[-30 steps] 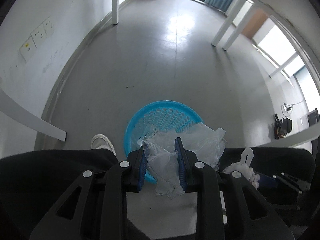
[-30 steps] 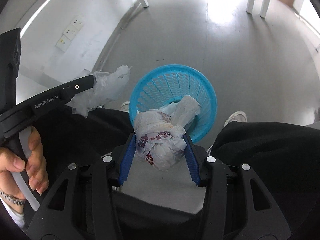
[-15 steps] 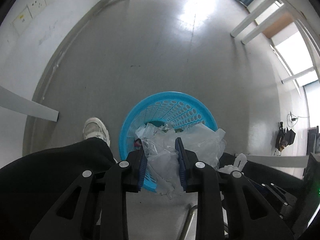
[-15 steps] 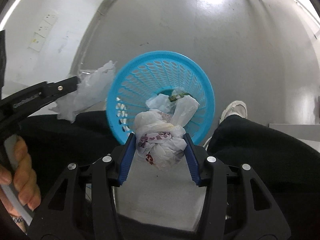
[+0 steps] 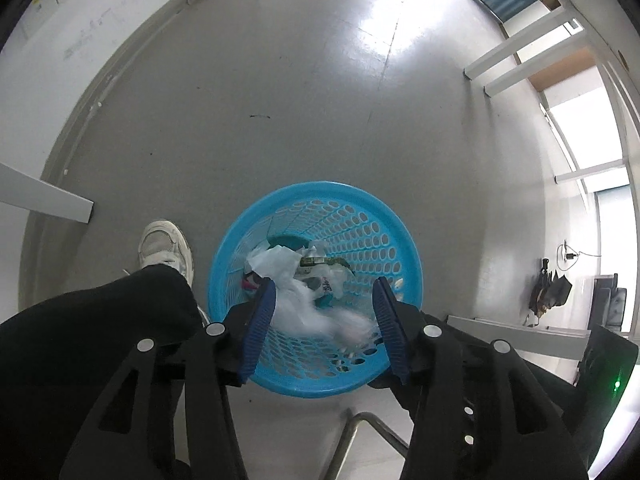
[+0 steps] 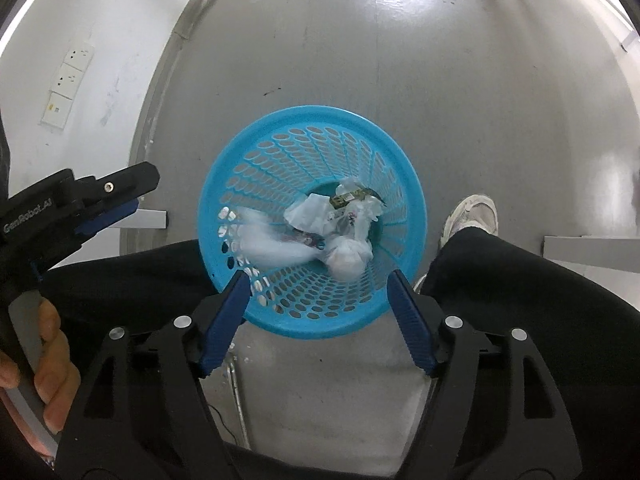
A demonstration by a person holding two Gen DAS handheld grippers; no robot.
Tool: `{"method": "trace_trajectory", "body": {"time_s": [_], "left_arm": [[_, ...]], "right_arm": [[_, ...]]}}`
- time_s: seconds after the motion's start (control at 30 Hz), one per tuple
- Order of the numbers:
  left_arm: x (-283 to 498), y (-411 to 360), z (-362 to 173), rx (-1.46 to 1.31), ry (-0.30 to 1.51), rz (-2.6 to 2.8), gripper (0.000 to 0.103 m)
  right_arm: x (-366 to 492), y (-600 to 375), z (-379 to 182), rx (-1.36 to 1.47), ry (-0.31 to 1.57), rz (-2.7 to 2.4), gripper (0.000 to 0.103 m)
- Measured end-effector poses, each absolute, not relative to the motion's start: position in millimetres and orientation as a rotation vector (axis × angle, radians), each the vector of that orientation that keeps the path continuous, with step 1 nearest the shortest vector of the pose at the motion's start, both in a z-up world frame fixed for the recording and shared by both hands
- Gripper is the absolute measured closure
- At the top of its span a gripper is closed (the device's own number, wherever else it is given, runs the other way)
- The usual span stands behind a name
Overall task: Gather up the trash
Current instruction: 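Open both tools to drop the plastic bags into the basket, then raise both tools back over the table toward the blue and clear bags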
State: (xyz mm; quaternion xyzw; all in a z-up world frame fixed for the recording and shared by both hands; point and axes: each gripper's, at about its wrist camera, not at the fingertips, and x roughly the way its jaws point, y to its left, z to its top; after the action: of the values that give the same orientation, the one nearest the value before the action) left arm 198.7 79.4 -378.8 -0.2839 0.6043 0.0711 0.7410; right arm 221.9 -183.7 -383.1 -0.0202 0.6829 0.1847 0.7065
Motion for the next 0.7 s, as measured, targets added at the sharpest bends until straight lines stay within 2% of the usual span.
{"method": "trace_trajectory", "body": {"time_s": [0.3,0.7], "left_arm": [[176.3,72.2,-358.7,-0.572,1.323,0.135,0.053],[130.6,53.4,-296.7,-0.385,1.223,0.040,0.044]], "right_arm": [[206.8,-178.5,-360.7,-0.134,1.444,0.433,0.035],[159.2,-195.9,-293.2,-0.145,1.297,0.529,0.029]]}}
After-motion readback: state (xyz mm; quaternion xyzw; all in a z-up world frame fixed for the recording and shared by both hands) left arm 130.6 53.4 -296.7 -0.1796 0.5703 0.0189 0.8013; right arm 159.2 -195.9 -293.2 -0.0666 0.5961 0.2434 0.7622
